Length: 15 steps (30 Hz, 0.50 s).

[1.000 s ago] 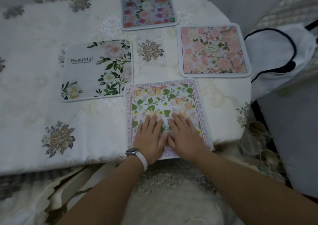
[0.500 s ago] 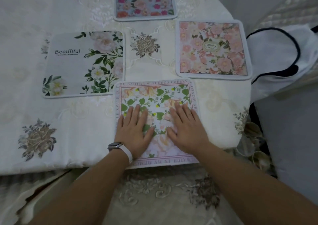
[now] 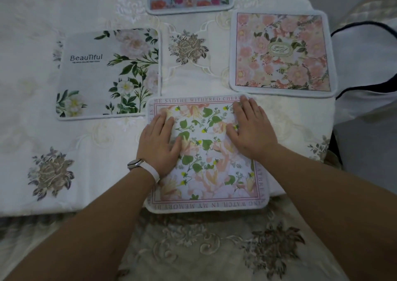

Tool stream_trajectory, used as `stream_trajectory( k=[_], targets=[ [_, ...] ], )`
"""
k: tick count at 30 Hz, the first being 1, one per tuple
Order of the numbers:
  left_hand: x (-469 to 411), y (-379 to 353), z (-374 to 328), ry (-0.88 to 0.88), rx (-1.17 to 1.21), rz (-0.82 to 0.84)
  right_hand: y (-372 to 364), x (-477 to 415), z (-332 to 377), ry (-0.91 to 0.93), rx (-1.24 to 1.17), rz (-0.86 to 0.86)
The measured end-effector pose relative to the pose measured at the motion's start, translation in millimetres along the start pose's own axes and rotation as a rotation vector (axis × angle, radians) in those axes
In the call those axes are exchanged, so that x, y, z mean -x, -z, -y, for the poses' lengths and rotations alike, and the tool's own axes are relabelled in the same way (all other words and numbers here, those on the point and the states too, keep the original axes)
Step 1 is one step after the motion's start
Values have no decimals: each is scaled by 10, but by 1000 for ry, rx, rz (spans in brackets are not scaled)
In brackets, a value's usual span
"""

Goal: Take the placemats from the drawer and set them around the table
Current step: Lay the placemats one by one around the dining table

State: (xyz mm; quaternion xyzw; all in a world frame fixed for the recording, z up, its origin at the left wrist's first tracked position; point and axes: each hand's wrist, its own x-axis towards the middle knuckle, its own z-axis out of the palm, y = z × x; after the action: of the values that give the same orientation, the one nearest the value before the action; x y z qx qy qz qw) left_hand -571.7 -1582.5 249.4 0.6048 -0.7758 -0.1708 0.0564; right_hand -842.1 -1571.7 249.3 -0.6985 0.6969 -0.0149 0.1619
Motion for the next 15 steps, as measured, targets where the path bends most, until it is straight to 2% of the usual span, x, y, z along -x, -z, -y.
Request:
stream_trajectory(
  k=[3, 9, 12, 15],
  targets=[
    [92, 46, 20, -29, 16, 15, 31, -3, 27, -11, 8, 31],
    [364, 358, 149, -146, 40, 200, 193, 86, 319, 38, 60, 16],
    [472, 588, 236, -106, 58, 242, 293, 113, 586, 79, -25, 95],
    [566, 805, 376, 10, 117, 173, 374, 127, 865, 105, -98, 168]
  ],
)
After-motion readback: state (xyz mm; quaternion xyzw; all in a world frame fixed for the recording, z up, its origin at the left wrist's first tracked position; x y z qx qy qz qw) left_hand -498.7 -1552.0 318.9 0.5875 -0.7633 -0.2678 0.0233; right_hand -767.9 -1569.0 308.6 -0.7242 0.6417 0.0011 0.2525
